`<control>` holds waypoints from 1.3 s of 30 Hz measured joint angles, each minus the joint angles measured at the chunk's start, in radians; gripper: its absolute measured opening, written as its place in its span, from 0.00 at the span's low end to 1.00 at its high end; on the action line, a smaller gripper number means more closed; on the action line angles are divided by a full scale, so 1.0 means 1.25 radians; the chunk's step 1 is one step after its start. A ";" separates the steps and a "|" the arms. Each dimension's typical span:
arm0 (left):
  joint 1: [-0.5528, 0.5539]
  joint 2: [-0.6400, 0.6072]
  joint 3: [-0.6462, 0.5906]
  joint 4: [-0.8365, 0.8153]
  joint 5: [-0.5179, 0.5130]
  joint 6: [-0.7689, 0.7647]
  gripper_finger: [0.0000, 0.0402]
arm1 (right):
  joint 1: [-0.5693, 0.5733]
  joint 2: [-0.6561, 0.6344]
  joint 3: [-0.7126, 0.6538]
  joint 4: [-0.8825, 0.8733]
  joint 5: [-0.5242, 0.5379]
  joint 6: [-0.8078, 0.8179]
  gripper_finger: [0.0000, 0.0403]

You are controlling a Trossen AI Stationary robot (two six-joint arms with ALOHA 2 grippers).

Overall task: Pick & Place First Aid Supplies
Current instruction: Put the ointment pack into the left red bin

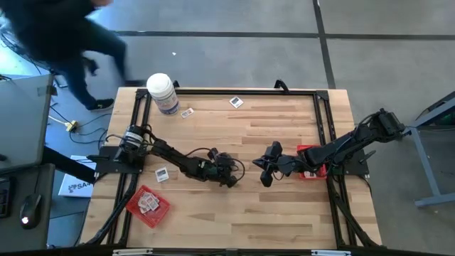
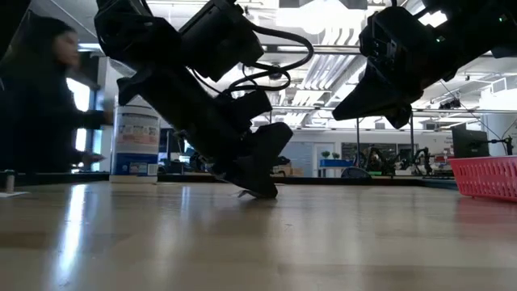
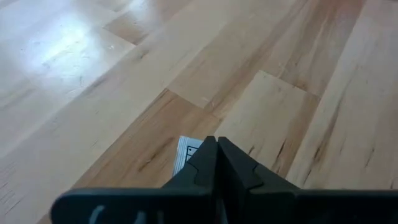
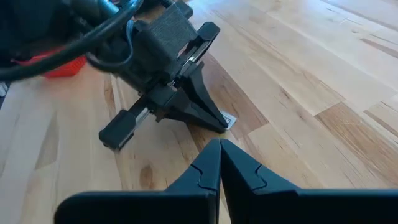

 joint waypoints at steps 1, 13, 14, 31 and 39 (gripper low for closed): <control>0.000 -0.009 0.000 0.000 0.015 0.009 0.01 | 0.000 0.000 0.000 -0.001 0.000 0.000 0.01; -0.063 -0.243 -0.003 -0.109 0.227 0.105 0.00 | 0.000 0.000 0.001 -0.014 -0.006 0.002 0.01; -0.078 -0.272 -0.003 -0.136 0.245 0.103 0.00 | 0.000 0.000 0.001 -0.013 -0.006 0.002 0.01; -0.499 -0.573 -0.001 -0.860 0.313 -0.355 0.00 | 0.000 0.000 0.000 0.026 0.010 0.007 0.01; -0.644 -0.567 -0.052 -0.913 0.334 -0.642 0.00 | -0.001 0.000 0.000 0.067 -0.016 -0.028 0.01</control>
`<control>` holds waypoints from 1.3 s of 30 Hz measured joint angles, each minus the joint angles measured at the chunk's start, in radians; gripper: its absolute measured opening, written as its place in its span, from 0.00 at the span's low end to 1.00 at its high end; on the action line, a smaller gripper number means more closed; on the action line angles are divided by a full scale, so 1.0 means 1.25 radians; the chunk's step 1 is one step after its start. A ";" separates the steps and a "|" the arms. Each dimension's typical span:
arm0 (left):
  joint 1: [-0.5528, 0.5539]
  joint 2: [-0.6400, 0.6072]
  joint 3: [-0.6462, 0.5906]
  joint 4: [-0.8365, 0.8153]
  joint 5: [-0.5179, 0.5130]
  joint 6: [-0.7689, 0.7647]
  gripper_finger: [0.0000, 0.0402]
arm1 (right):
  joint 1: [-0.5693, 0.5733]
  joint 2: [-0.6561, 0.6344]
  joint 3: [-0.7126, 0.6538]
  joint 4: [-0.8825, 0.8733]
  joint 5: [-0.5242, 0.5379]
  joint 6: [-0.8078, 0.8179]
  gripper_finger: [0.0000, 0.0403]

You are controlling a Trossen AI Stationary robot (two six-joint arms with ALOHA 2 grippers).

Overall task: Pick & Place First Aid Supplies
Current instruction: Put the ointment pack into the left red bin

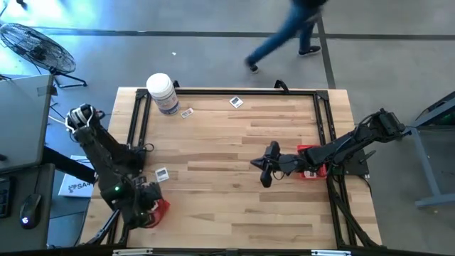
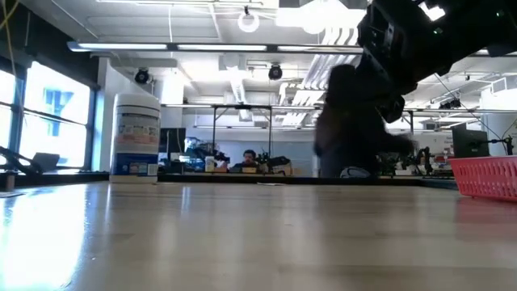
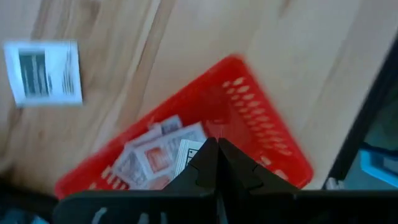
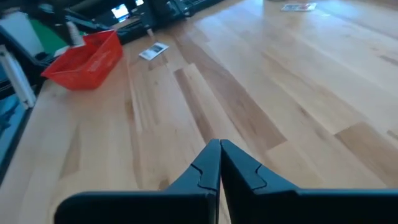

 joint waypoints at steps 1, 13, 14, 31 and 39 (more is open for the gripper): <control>-0.011 0.000 -0.011 0.001 -0.001 -0.026 0.00 | 0.000 0.000 0.000 0.000 -0.009 0.001 0.01; -0.043 0.000 -0.187 0.123 -0.003 -0.144 0.00 | 0.000 0.000 0.000 0.000 -0.025 0.001 0.01; -0.043 0.000 -0.192 0.131 -0.002 -0.145 0.00 | 0.000 0.000 0.000 0.000 -0.025 0.001 0.01; -0.043 -0.013 -0.155 0.060 0.059 -0.175 0.28 | 0.000 0.000 -0.001 -0.001 -0.026 0.001 0.01; -0.043 -0.021 0.012 -0.129 -0.231 -0.063 0.29 | 0.000 0.000 -0.001 -0.001 -0.026 0.001 0.01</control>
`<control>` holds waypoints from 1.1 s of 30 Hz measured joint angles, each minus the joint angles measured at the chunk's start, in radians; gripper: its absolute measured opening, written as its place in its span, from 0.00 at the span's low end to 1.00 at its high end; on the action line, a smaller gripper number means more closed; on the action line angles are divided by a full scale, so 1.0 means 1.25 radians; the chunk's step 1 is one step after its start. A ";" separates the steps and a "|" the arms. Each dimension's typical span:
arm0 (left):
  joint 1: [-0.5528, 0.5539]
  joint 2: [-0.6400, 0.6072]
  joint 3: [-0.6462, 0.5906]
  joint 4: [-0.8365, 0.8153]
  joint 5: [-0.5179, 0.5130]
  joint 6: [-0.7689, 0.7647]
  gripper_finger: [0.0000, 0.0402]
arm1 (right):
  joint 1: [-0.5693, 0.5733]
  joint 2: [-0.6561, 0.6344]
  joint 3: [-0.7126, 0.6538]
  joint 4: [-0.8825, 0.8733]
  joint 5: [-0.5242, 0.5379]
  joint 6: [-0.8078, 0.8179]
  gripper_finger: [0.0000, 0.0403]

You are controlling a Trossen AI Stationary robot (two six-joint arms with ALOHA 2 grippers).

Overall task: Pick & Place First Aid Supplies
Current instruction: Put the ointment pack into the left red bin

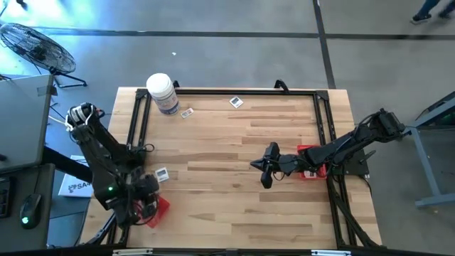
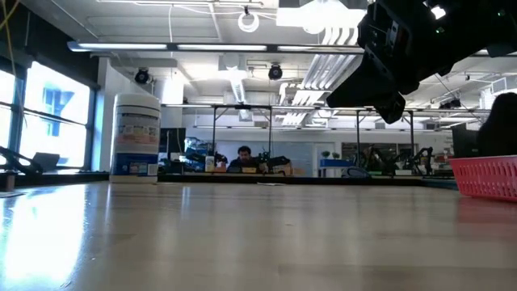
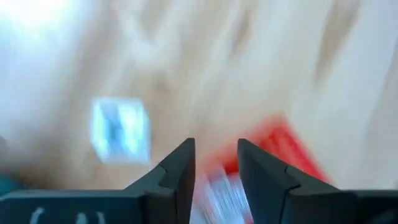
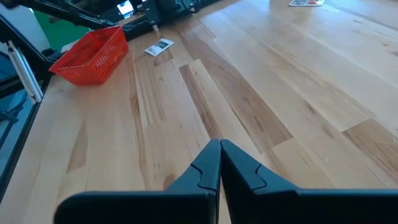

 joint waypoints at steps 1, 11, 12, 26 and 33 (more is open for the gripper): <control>0.000 0.000 0.014 -0.030 -0.079 0.010 0.29 | 0.000 0.000 0.000 0.000 0.000 0.000 0.01; 0.218 0.000 0.029 -0.143 -0.443 0.012 0.29 | 0.000 0.000 0.000 0.000 0.000 0.000 0.00; 0.252 0.001 0.029 -0.142 -0.453 0.012 0.29 | 0.000 0.000 0.000 0.000 0.000 0.000 0.01; 0.600 0.001 -0.094 0.093 -0.531 0.012 0.29 | 0.000 0.000 0.000 0.000 0.000 0.000 0.01; 0.731 0.001 -0.206 0.288 -0.527 0.097 0.29 | 0.000 0.000 0.000 0.000 0.000 0.000 0.01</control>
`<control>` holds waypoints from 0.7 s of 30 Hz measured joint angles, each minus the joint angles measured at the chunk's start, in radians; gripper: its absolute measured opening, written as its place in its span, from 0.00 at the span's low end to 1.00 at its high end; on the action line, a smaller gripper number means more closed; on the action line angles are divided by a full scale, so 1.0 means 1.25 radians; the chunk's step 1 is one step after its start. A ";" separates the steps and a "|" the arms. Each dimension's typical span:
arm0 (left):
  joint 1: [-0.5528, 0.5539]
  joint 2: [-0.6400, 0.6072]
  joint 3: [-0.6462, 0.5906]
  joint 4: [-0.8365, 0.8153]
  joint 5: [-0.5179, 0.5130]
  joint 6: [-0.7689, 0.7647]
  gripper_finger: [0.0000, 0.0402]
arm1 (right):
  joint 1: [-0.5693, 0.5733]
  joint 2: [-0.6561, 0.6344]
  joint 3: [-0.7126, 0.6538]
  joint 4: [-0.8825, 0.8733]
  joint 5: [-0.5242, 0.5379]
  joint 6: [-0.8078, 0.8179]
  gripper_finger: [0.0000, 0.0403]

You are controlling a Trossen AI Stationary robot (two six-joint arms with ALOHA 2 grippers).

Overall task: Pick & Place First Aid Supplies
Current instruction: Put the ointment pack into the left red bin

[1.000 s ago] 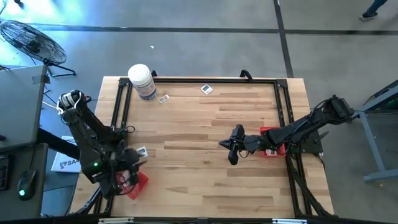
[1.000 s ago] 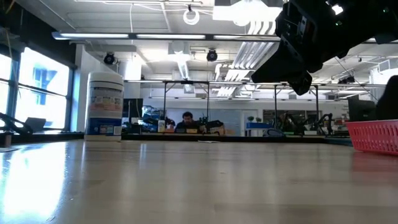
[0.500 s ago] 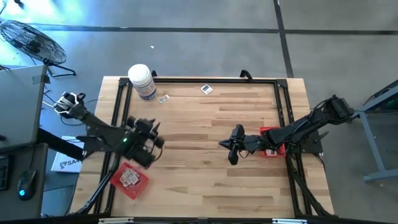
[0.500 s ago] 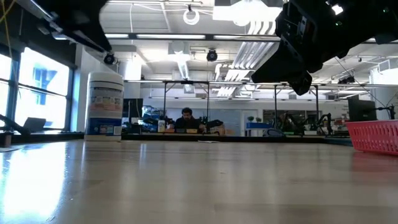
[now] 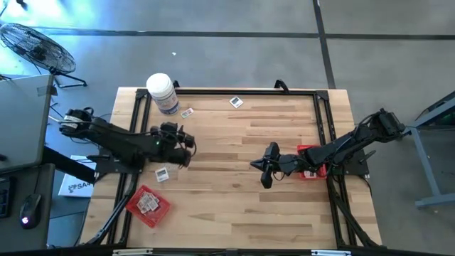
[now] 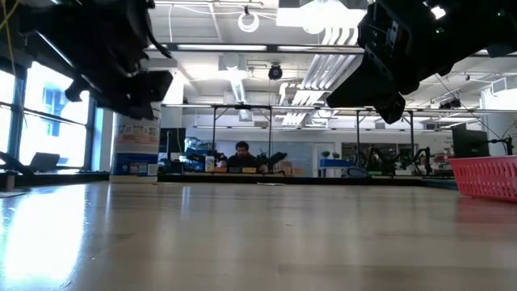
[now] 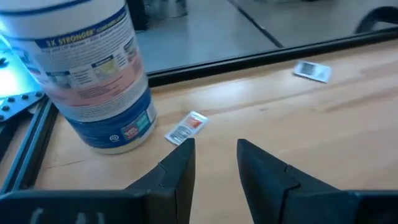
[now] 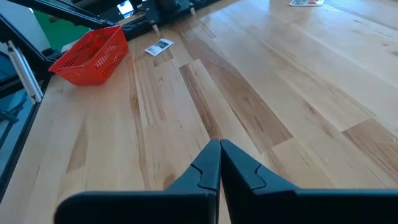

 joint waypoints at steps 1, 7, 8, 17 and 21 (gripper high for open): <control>0.018 0.000 -0.012 0.031 0.001 0.021 0.29 | 0.000 0.000 0.000 0.000 0.000 0.000 0.00; 0.136 0.001 -0.069 0.226 0.056 0.168 0.29 | 0.000 0.000 0.000 0.000 0.000 0.000 0.01; 0.153 0.005 -0.078 0.259 0.061 0.181 0.29 | 0.000 0.000 0.000 0.000 0.000 0.000 0.01; 0.289 0.141 -0.115 0.456 0.134 0.200 0.29 | 0.000 0.000 0.000 0.000 0.000 0.000 0.01; 0.363 0.213 -0.080 0.488 0.211 0.232 0.29 | 0.000 0.000 0.000 0.000 0.000 0.000 0.01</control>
